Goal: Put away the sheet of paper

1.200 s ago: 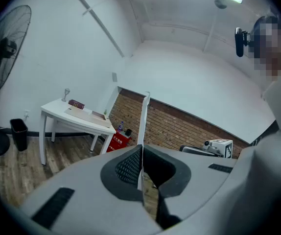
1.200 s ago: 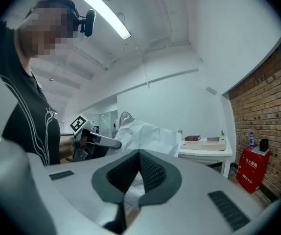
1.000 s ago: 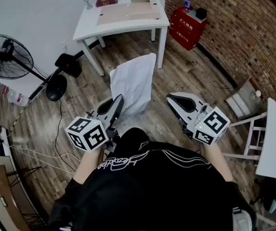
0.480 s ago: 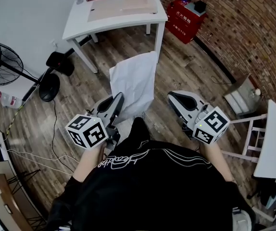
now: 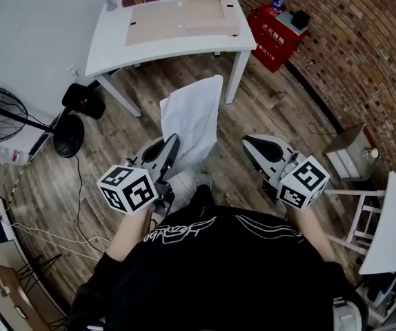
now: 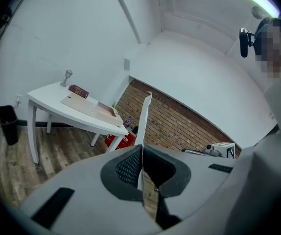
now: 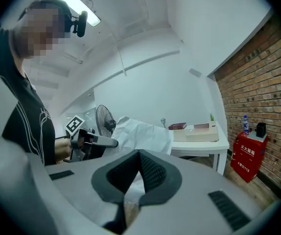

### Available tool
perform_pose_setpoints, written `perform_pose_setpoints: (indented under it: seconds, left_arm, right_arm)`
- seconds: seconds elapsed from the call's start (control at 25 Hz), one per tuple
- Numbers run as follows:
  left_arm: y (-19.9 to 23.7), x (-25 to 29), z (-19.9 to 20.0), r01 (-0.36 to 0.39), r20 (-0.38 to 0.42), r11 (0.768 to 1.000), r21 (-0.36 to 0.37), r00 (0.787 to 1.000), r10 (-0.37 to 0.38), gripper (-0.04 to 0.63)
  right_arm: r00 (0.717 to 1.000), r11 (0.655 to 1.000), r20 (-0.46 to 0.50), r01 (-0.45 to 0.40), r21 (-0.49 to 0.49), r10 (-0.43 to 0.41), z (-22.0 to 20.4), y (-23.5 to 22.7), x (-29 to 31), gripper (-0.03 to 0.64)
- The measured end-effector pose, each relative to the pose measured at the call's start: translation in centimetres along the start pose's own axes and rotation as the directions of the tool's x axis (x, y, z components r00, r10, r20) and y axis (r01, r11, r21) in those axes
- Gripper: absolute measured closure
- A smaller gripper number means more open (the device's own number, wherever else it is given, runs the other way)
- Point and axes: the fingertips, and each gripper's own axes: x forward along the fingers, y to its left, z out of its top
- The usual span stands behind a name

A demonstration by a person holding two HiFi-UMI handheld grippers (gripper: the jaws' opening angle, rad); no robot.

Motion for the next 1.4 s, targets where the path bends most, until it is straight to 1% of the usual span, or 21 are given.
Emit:
perform_pose_setpoints:
  seconds: [0.24, 0.44, 0.6, 0.88, 1.08, 1.4]
  left_arm:
    - [5.3, 2.7, 5.2, -0.014, 0.02, 1.0, -0.003, 1.0, 0.014, 0.565]
    - [8.9, 4.4, 8.8, -0.018, 0.046, 1.0, 0.007, 0.999, 0.018, 0.565]
    - [11.0, 5.8, 10.6, -0.043, 0.052, 0.999, -0.002, 0.998, 0.043, 0.565]
    - [13.7, 8.7, 13.3, -0.084, 0.063, 0.996, -0.014, 0.994, 0.084, 0.565]
    - [16.3, 11.7, 16.3, -0.13, 0.067, 0.991, -0.026, 0.989, 0.131, 0.565]
    - [21.3, 17.6, 21.9, -0.194, 0.066, 0.98, -0.044, 0.978, 0.197, 0.565]
  right_arm:
    - [1.0, 1.0, -0.017, -0.016, -0.023, 0.015, 3.2, -3.4, 6.4, 0.615]
    - [1.0, 0.999, -0.005, -0.009, -0.046, 0.009, 5.1, -5.3, 9.8, 0.615]
    - [1.0, 0.999, -0.002, -0.009, -0.035, 0.009, 5.4, -7.0, 11.1, 0.615]
    - [1.0, 1.0, 0.005, -0.025, -0.003, 0.025, 6.0, -11.2, 14.1, 0.614]
    - [0.998, 0.998, -0.005, -0.055, -0.036, 0.055, 7.9, -15.4, 17.7, 0.614]
    - [0.994, 0.994, -0.018, -0.104, -0.031, 0.104, 10.9, -23.8, 24.2, 0.615]
